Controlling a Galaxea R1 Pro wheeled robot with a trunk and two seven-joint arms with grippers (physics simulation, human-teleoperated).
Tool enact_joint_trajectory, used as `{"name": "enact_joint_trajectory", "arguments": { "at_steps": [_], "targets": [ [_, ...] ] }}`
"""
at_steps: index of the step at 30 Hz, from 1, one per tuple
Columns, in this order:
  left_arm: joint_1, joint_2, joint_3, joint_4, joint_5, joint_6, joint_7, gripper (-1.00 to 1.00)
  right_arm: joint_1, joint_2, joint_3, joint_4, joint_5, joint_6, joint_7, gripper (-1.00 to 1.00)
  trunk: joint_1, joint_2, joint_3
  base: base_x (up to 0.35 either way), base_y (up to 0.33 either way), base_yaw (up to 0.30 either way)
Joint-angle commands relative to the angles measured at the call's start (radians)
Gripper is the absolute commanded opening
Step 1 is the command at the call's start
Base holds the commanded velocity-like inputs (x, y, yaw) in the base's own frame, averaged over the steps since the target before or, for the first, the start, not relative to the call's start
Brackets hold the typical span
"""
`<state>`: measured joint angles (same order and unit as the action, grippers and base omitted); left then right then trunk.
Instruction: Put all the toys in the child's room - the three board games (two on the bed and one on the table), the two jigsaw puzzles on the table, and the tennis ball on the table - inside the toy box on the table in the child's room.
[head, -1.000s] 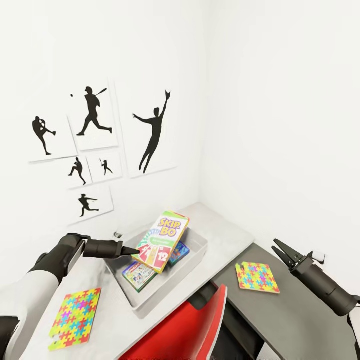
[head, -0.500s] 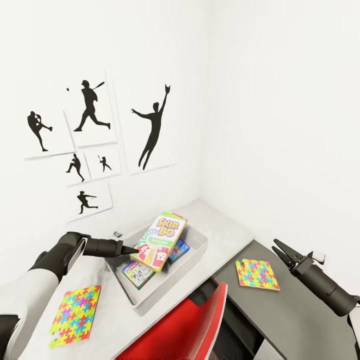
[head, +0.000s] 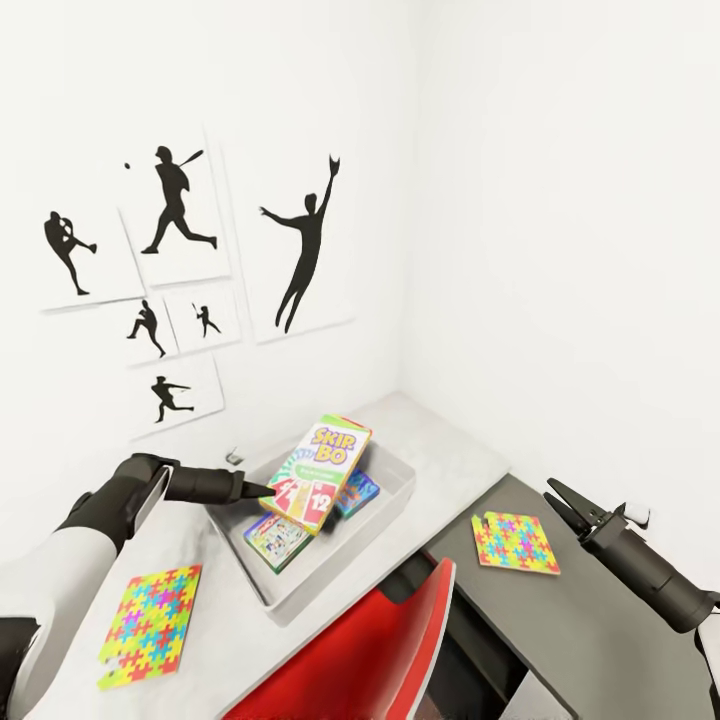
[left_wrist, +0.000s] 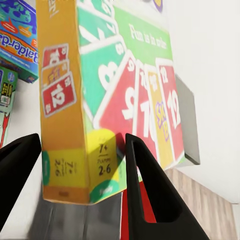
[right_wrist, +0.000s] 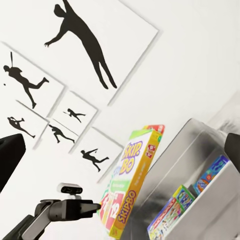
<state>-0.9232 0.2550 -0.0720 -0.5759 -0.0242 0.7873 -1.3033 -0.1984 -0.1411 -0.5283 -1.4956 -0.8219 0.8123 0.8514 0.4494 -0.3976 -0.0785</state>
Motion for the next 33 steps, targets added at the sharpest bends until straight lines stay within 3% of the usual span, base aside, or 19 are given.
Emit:
{"name": "enact_joint_trajectory", "arguments": {
  "at_steps": [1, 33],
  "targets": [
    [-0.001, 0.001, -0.002, -0.001, -0.002, 0.012, -0.006, -1.0, -0.001, 0.0, -0.001, 0.0, -0.002, 0.005, 0.002, 1.0, 0.001, -0.002, -0.004, 0.0, 0.0, 0.0],
    [-0.005, 0.033, 0.0, -0.001, -0.006, 0.019, 0.035, -1.0, -0.001, 0.0, -0.002, 0.008, -0.002, 0.005, 0.003, 1.0, 0.001, -0.002, -0.056, 0.0, 0.0, 0.0]
  ]
}}
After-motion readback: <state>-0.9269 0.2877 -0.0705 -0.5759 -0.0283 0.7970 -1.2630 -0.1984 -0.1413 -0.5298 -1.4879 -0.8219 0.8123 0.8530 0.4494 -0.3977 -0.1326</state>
